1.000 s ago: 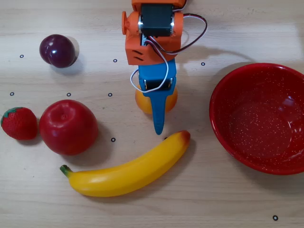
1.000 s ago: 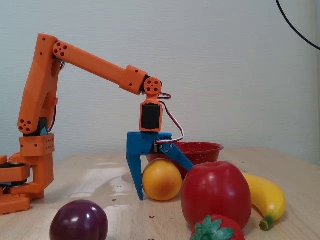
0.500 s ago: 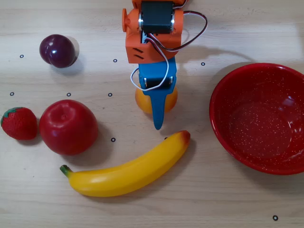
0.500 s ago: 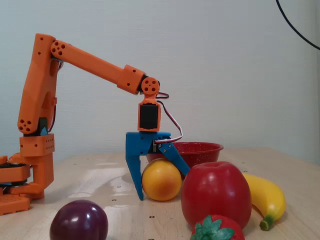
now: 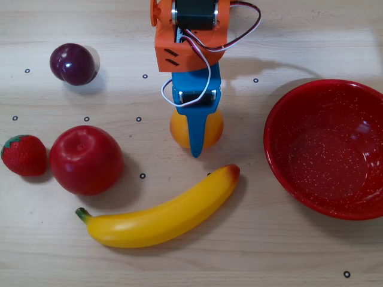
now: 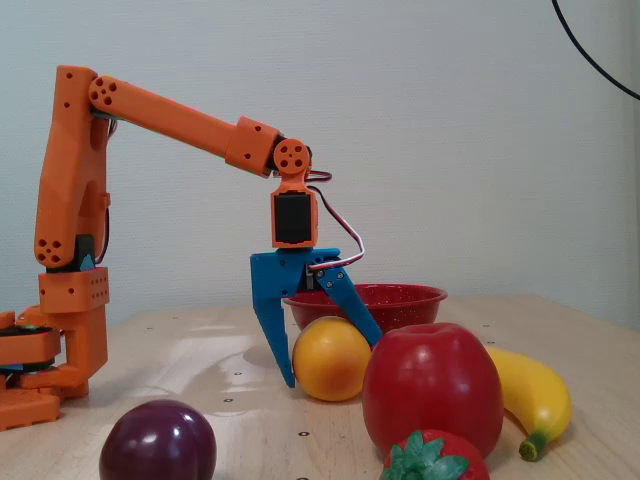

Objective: Put the peach in the red bowl.

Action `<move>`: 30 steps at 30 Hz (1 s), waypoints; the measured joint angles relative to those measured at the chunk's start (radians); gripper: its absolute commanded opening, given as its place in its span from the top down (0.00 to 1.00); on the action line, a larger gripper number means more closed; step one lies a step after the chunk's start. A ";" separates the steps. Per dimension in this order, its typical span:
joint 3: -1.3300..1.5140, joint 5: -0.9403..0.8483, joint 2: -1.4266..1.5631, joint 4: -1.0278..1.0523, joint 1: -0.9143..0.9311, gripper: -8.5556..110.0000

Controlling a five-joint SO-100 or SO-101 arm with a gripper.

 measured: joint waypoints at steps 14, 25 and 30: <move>0.015 0.000 0.025 -0.012 0.000 0.93; -0.153 -0.028 0.153 0.310 0.000 0.93; -0.285 -0.043 0.268 0.423 0.002 0.93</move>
